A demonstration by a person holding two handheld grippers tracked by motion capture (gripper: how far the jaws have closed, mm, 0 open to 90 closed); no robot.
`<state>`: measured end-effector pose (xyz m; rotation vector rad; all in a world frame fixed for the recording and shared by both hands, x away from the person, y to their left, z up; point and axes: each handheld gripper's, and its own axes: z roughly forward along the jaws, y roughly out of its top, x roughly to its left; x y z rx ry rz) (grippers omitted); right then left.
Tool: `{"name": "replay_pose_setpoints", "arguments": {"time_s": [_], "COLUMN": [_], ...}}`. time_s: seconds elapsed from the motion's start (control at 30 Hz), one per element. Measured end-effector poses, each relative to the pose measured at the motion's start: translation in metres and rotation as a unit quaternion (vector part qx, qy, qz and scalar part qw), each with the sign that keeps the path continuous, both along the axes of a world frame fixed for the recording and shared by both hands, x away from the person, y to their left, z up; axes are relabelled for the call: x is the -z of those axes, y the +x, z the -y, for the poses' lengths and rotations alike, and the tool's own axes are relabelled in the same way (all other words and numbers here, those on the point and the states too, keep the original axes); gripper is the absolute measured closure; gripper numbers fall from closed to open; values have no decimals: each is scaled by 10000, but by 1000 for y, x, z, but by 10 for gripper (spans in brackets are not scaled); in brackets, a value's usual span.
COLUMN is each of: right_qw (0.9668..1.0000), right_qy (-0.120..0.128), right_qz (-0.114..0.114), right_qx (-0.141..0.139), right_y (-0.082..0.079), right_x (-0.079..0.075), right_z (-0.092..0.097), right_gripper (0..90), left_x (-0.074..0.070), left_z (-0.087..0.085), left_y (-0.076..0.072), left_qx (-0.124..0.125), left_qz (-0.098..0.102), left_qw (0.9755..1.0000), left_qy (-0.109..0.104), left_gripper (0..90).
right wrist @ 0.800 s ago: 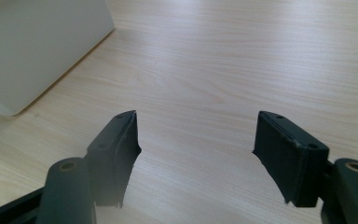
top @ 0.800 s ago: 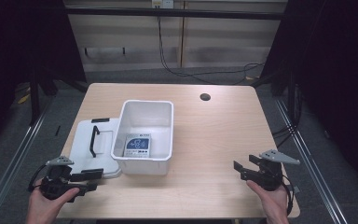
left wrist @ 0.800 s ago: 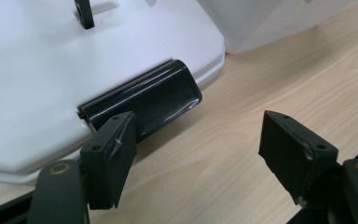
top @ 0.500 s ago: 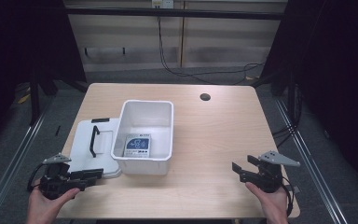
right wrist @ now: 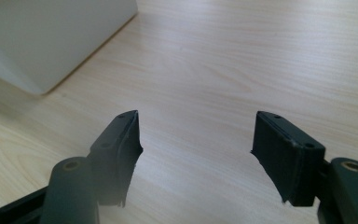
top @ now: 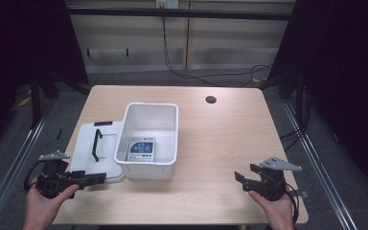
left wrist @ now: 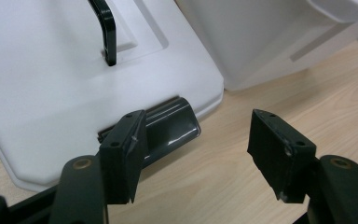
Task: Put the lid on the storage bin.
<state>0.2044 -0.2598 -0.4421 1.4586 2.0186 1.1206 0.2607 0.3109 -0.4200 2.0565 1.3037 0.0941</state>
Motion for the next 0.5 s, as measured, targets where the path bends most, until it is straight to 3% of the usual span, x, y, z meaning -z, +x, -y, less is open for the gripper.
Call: {"name": "replay_pose_setpoints", "arguments": {"time_s": [0.1,0.13,0.5], "right_qw": [10000,10000,9999], "right_qy": [41,36,48], "right_qz": [39,64,104], "right_qx": [28,47,89], "right_y": [0,-2,-3], "right_x": [-1,-3,-5], "right_z": [1,2,2], "right_gripper": [316,316,299], "left_x": [-4,-8,-29], "left_z": [0,-2,1], "left_y": [3,7,27], "left_qx": [-70,-112,-168], "left_qz": [46,58,121], "left_qw": [10000,9999,9998], "left_qy": [-15,-106,-34], "left_gripper": [384,383,381]}}
